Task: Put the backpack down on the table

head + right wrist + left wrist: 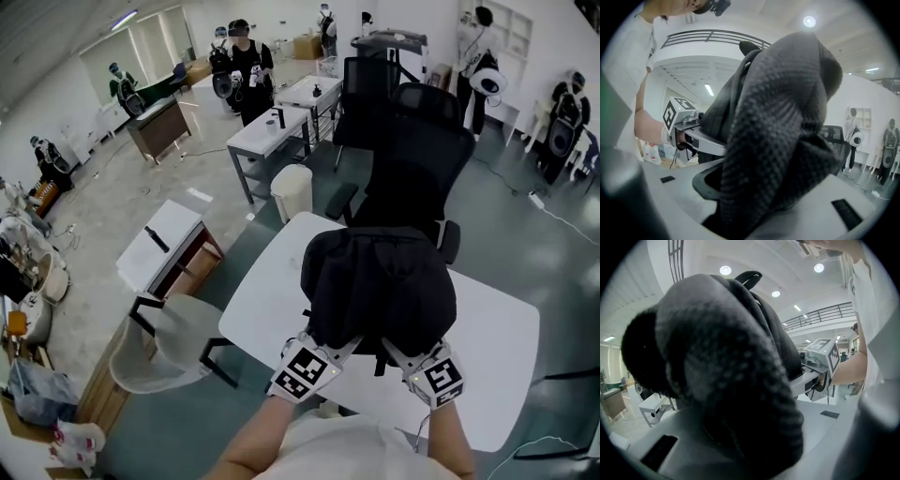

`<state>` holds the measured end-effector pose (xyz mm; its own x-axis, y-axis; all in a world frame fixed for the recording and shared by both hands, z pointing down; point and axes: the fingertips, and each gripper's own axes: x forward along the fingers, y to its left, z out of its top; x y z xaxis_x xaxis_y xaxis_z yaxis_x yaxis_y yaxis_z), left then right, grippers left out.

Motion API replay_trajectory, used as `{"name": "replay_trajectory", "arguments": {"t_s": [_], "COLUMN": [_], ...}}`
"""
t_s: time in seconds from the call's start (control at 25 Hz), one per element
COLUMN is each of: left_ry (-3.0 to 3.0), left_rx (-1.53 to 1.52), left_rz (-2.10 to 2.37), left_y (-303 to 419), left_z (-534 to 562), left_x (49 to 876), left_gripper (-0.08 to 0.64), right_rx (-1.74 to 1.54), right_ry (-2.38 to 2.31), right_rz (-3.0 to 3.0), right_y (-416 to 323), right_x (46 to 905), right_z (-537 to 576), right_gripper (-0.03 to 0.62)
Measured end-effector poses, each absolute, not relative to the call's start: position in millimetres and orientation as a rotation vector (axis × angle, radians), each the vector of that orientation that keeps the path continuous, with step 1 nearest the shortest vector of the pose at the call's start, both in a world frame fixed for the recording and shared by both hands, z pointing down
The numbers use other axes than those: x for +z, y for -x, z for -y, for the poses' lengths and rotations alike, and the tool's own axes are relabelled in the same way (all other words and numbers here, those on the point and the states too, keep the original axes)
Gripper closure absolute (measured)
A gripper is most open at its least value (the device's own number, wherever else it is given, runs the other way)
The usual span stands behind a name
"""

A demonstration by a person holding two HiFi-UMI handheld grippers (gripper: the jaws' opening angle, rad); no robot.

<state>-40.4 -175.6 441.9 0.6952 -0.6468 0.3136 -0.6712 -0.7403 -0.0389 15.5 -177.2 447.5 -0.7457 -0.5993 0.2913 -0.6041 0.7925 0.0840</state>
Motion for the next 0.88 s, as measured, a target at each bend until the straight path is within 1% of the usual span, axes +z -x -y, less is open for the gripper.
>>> {"name": "replay_trajectory", "arguments": {"t_s": [0.44,0.88], "left_ry": [-2.880,-2.874], "left_rx": [0.488,0.437], "left_rz": [0.885,0.876], "left_y": [15,-13], "left_z": [205,255], "left_x": [473,521], "left_gripper": [0.437,0.437], "right_rx": [0.103,0.113], "right_ry": [-1.086,-1.112], "right_rz": [2.583,2.542], "right_y": [-40,-68], "right_x": [480,525], "right_z": [198,246], "right_gripper": [0.376,0.374]}}
